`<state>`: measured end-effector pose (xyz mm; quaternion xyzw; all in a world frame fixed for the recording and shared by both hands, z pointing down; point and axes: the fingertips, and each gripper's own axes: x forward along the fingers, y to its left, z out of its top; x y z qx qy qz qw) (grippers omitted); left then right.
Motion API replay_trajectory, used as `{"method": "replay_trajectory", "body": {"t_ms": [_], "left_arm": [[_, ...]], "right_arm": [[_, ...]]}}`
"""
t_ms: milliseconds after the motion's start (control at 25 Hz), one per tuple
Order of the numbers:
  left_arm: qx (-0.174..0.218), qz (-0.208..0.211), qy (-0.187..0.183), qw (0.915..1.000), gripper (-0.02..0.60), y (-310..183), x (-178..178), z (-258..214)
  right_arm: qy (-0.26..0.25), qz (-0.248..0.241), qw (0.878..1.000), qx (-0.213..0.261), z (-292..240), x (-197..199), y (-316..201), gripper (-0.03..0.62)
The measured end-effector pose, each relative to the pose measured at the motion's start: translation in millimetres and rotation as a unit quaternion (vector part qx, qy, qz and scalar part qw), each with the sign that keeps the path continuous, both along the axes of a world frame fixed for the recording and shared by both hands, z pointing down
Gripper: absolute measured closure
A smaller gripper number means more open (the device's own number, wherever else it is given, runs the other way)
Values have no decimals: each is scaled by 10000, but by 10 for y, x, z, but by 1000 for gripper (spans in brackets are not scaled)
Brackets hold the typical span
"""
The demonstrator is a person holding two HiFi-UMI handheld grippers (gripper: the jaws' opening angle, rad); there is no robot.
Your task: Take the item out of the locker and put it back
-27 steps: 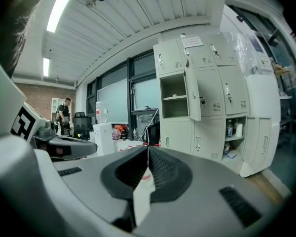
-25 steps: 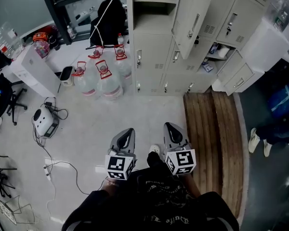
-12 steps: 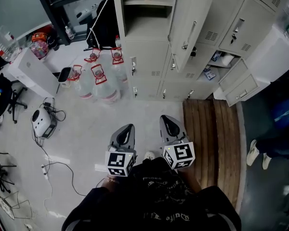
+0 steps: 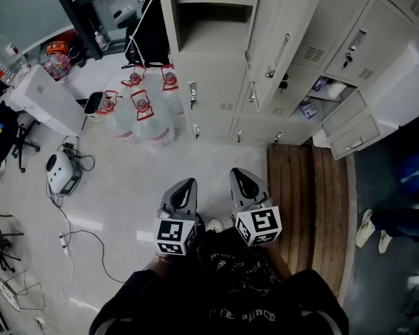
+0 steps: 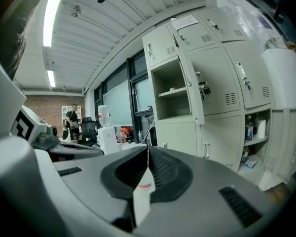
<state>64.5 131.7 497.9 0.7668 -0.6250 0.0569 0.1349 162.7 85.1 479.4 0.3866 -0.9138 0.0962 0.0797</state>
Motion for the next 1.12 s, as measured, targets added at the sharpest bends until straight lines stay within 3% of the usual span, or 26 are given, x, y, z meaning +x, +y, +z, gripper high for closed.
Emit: {"method": "replay_trajectory", "body": {"t_ms": [440, 1120], "left_arm": [[-59, 271, 21, 9996, 575, -604, -143, 106], [52, 960, -56, 9954, 575, -2191, -938, 3]], "right_arm": [[-36, 313, 9995, -61, 27, -131, -541, 589], [-321, 835, 9959, -114, -82, -938, -1883, 589]]}}
